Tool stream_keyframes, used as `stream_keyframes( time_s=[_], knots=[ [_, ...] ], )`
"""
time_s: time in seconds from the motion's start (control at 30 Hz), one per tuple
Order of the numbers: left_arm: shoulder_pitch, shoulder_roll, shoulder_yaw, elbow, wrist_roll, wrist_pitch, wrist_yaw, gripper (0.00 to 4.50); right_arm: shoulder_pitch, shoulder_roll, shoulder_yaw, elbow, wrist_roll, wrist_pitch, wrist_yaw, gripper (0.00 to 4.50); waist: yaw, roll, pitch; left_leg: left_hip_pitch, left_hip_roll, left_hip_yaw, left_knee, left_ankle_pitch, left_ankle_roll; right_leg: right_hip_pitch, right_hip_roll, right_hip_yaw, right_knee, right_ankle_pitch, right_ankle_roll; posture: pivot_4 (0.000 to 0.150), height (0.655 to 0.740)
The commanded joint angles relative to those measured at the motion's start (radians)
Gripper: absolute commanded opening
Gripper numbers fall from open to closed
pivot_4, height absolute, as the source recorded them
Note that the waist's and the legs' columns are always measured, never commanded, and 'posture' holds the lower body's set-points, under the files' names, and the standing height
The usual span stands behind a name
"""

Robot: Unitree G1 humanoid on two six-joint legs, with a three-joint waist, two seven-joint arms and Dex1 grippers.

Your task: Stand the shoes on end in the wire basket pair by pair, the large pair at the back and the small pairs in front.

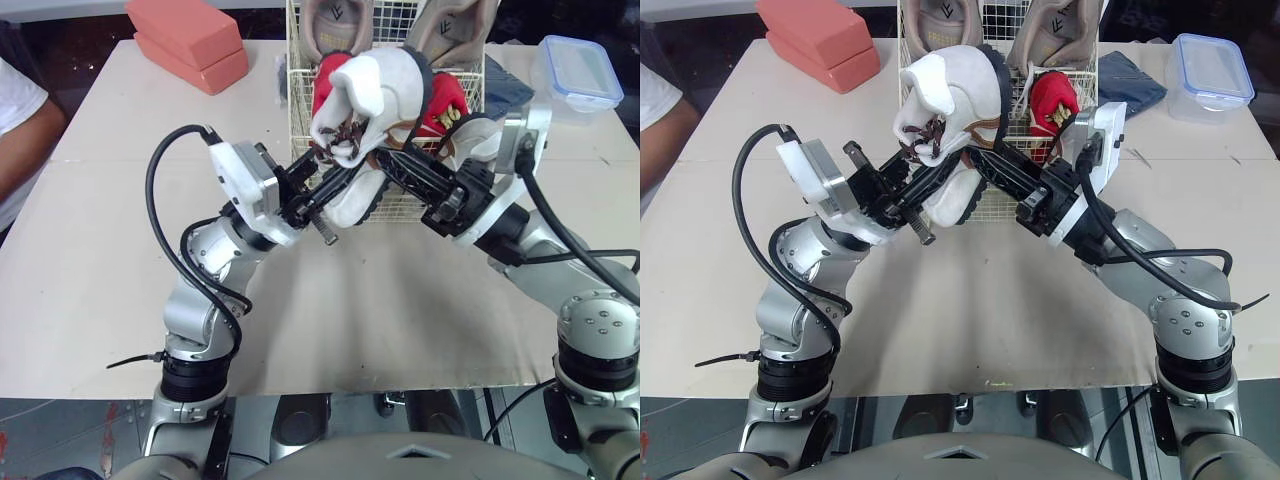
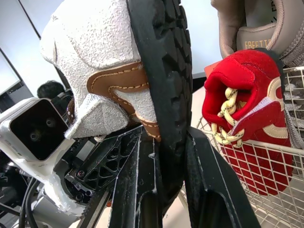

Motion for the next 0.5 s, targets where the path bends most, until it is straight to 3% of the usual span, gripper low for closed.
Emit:
stream_keyframes(
  time_s=[0.03, 0.1, 0.23, 0.4, 0.5],
  knots=[
    [-0.003, 0.014, 0.012, -0.044, -0.091, 0.028, -0.038, 1.89, -0.02, -0.004, -0.015, -0.017, 0.007, -0.011, 0.006, 0.0, 0.0, 0.0, 0.0, 0.0, 0.0, 0.0, 0.0, 0.0, 0.0, 0.0, 0.0, 0.0, 0.0, 0.0, 0.0, 0.15, 0.686],
    [-0.005, 0.024, 0.032, -0.044, -0.126, 0.051, -0.038, 2.51, -0.021, -0.006, -0.018, -0.018, 0.014, -0.011, 0.009, 0.0, 0.0, 0.0, 0.0, 0.0, 0.0, 0.0, 0.0, -0.001, 0.001, 0.0, 0.0, 0.0, 0.0, 0.0, 0.0, 0.15, 0.686],
    [-0.022, 0.139, 0.151, -0.052, -0.373, 0.209, -0.084, 4.37, -0.017, -0.045, -0.047, -0.008, 0.034, -0.006, 0.05, 0.0, -0.002, 0.001, 0.001, 0.0, 0.0, 0.0, 0.0, -0.001, 0.001, 0.0, 0.0, 0.0, 0.0, 0.0, 0.0, 0.15, 0.686],
    [-0.026, 0.309, 0.264, -0.046, -0.689, 0.406, -0.163, 4.44, 0.015, -0.101, -0.061, 0.014, 0.013, -0.011, 0.137, 0.0, 0.0, 0.002, 0.002, 0.0, 0.001, 0.0, -0.001, 0.0, 0.0, 0.0, 0.0, 0.0, -0.001, 0.0, 0.0, 0.15, 0.686],
    [-0.052, 0.385, 0.288, -0.007, -0.703, 0.457, -0.181, 4.44, 0.035, -0.137, -0.051, 0.008, -0.007, -0.01, 0.206, 0.0, 0.001, 0.003, 0.002, 0.0, 0.0, 0.0, -0.001, 0.001, -0.002, 0.0, 0.0, 0.0, -0.001, -0.002, 0.003, 0.15, 0.686]
  ],
)
